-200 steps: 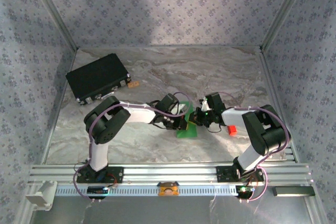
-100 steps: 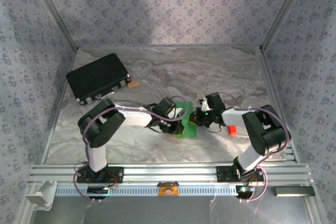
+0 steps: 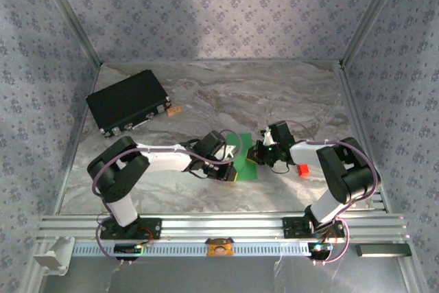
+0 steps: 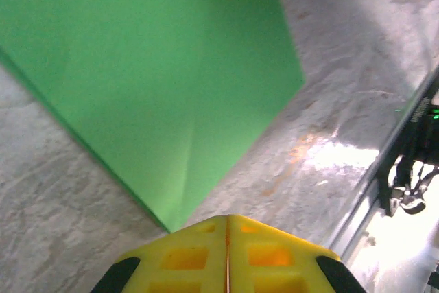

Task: Fold a paper plane with a square sheet of paper (pick it up from the middle)
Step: Fold the triangle a second time at the center of the table.

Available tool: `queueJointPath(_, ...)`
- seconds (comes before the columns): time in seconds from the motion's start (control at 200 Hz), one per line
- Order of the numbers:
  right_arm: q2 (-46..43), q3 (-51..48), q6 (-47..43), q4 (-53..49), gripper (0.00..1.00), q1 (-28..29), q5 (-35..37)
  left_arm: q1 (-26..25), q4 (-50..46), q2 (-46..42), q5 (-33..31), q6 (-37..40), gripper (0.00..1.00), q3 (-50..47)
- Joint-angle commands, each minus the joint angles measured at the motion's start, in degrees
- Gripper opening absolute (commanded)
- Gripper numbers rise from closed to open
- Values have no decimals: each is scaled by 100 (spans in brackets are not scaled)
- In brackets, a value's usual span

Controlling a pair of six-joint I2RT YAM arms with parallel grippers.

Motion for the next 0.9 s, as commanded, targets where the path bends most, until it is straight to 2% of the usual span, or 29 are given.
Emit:
queueJointPath(0.0, 6, -181, -47, -597, 0, -25, 428, -1, 155, -200, -136, 60, 8, 51)
queueJointPath(0.13, -17, -193, -40, -568, 0, -22, 415, 51, 227, 21, -342, -52, 8, 90)
queueJointPath(0.455, -105, -43, -108, -495, 0, -14, 175, 79, 368, 544, -224, -162, 5, 80)
queueJointPath(0.61, -537, -185, 119, -161, 0, 19, 3, 76, 297, 594, -295, -232, 2, -50)
queueJointPath(0.894, -403, -113, 198, -384, 0, 765, 37, 78, 161, 614, -414, -265, 0, 1)
